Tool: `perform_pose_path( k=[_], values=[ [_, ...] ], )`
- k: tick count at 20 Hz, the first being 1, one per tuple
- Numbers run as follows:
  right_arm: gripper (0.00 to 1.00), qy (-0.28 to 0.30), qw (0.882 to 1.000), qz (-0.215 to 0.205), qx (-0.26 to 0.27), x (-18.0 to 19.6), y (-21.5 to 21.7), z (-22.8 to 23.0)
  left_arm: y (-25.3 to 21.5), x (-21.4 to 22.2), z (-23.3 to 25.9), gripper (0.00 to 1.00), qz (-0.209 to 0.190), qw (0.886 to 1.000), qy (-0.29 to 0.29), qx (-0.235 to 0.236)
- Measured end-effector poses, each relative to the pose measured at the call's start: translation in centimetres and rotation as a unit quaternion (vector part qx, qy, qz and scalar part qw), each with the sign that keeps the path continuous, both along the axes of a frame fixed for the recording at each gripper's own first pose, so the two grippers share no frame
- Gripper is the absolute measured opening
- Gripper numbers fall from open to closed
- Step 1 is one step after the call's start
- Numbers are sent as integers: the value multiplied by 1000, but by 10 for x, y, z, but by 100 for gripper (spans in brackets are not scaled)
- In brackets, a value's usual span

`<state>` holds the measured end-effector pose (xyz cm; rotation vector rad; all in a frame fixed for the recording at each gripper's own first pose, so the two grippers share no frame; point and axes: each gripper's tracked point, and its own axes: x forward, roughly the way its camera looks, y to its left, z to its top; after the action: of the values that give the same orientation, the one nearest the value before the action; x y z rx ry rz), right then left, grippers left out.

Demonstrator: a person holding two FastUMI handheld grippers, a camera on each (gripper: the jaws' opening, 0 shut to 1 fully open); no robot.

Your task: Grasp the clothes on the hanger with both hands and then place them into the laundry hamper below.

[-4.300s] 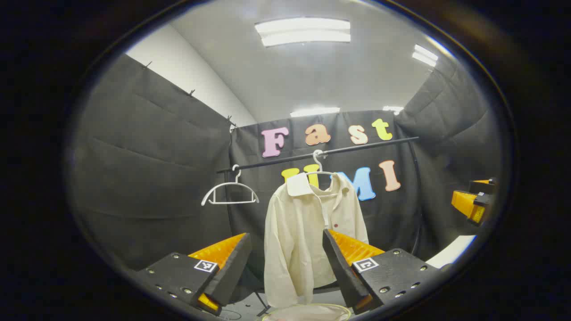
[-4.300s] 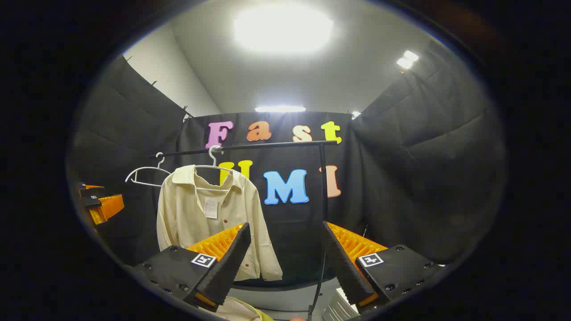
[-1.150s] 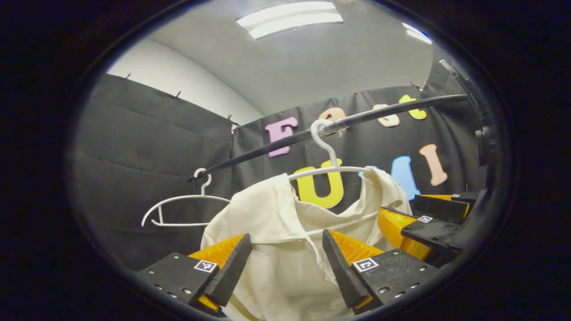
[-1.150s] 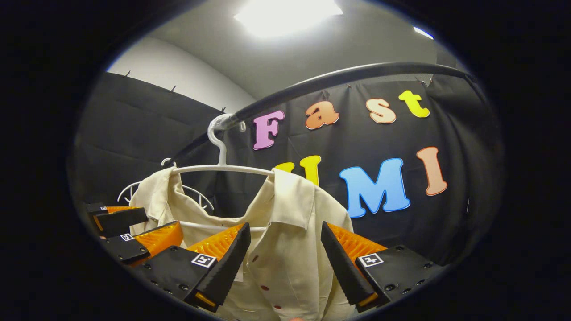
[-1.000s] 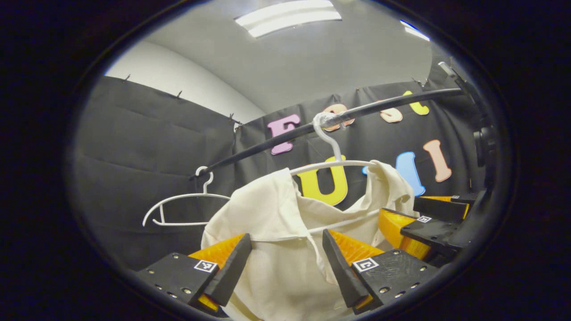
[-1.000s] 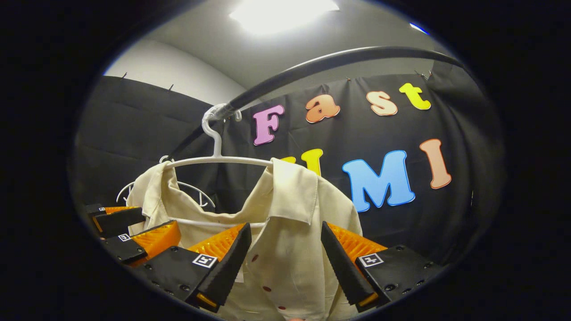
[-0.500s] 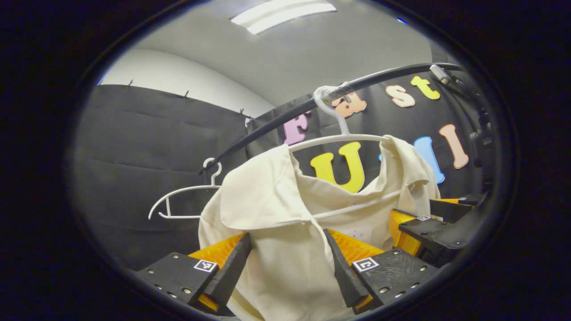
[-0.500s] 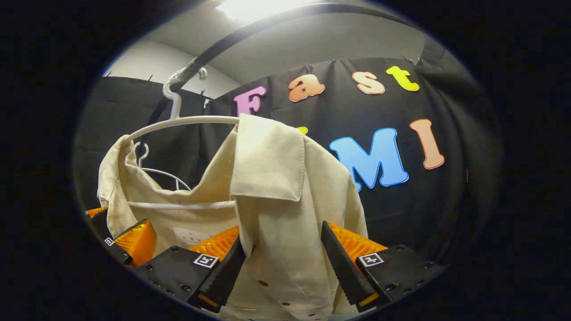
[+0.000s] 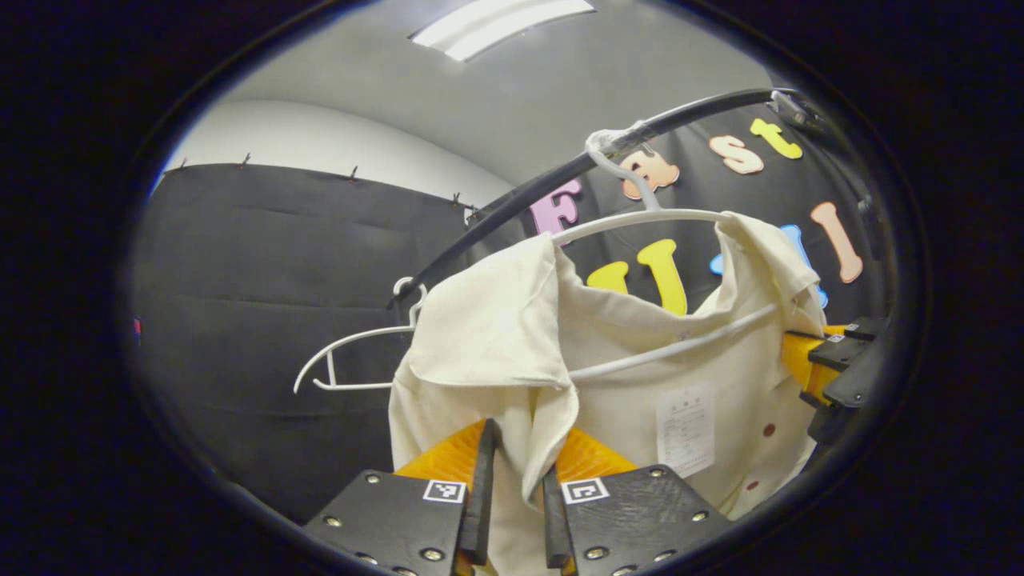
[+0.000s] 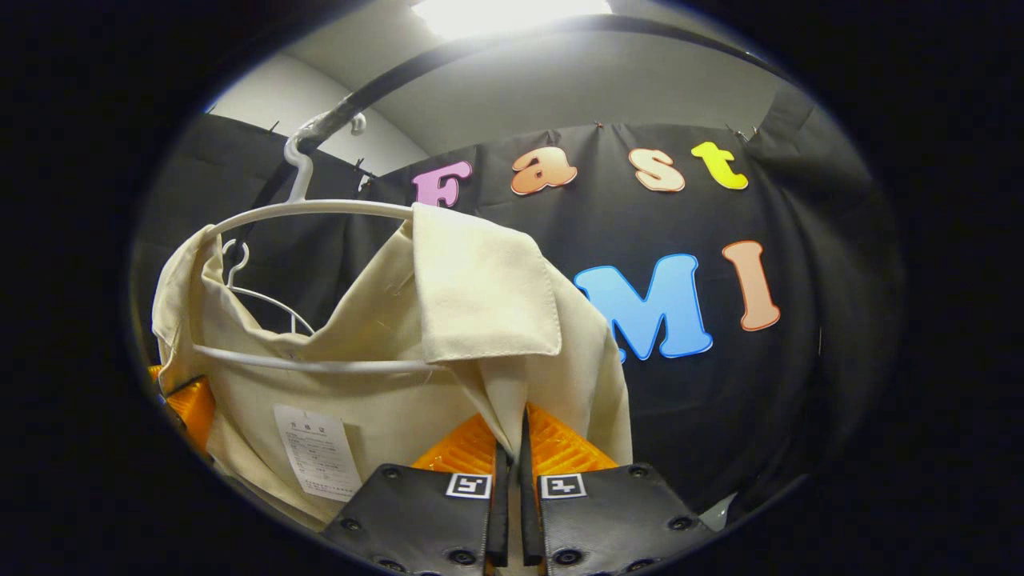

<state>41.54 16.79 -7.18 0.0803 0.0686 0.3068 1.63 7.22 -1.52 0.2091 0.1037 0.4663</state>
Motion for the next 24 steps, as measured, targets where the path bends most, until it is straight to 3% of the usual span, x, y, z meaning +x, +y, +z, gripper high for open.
perform_pose_path(
  k=[2, 5, 7, 8, 14, 20, 24],
  values=[
    [8, -5, 1000, -13, -15, 0, -8, 1, -3, -1, 1, 12, -20, 1000, -1, 1],
    [8, -18, 999, -41, -24, 2, -27, 10, -2, 1, 5, 1, -20, 1000, -9, 1],
    [8, -24, 997, -74, -24, 8, -44, 12, -1, 4, 5, 1, -18, 1000, -13, -1],
    [1, -30, 996, -80, -24, 11, -51, 18, 1, 1, 6, 2, -12, 1000, -11, 5],
    [1, -53, 992, -114, -12, 25, -79, 43, 15, 2, 15, 2, -2, 999, -22, 27],
    [1, -60, 990, -125, -18, 46, -91, 47, 36, 2, 30, 2, 21, 997, -40, 63],
    [1, -50, 992, -116, -6, 62, -89, 46, 37, 1, 26, 1, 34, 998, -38, 46]
  ],
)
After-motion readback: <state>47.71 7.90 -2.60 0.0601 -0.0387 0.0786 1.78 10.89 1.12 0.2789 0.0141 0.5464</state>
